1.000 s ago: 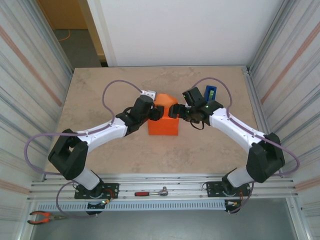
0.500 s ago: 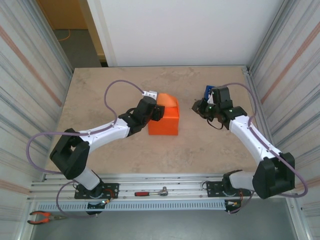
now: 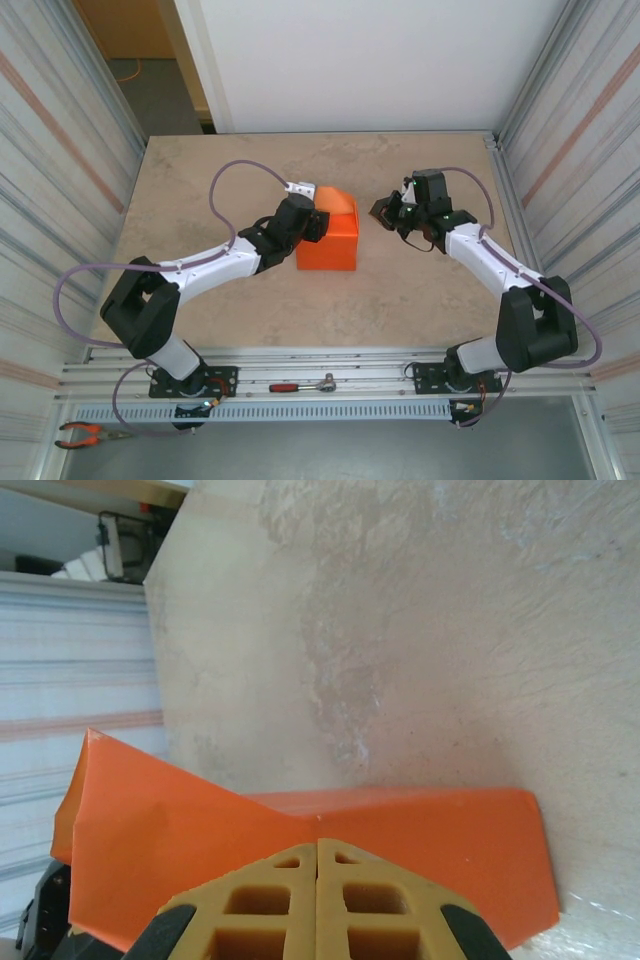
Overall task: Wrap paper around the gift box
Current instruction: Fold the seventh fold of the wrapping paper on the gift box.
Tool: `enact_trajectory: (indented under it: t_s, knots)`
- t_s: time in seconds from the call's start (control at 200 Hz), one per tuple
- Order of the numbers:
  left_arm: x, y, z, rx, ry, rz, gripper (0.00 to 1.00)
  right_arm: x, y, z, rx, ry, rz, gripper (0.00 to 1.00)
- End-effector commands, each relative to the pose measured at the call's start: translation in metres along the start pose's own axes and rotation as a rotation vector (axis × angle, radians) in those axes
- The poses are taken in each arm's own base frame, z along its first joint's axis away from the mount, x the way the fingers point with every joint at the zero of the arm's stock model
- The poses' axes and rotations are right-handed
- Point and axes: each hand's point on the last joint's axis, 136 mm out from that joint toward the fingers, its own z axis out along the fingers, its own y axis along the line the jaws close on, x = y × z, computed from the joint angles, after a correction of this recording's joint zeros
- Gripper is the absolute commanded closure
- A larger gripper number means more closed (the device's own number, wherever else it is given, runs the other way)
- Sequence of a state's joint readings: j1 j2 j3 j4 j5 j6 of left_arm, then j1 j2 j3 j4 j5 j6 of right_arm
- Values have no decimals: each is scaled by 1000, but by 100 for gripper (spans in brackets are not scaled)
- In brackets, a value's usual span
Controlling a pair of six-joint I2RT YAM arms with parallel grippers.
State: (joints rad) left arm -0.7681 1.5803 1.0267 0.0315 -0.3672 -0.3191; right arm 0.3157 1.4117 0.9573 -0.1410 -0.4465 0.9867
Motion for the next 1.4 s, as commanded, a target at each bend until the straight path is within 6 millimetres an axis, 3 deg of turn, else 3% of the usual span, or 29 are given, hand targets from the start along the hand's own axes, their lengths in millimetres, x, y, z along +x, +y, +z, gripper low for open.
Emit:
enact_trajectory:
  t_s: [0.0,0.351,0.827,1.398]
  knots:
    - [29,7,7,-50,95,49,33,0,22,5,-59,9,-9,100]
    - [30,6,6,-49,94,48,33,20,30,20,-63,61,-38,100]
    - [30,6,6,-49,92,47,33,15,38,20,-63,50,-68,100]
    - [34,5,6,-49,99,48,33,41,26,34,-17,132,-116,100]
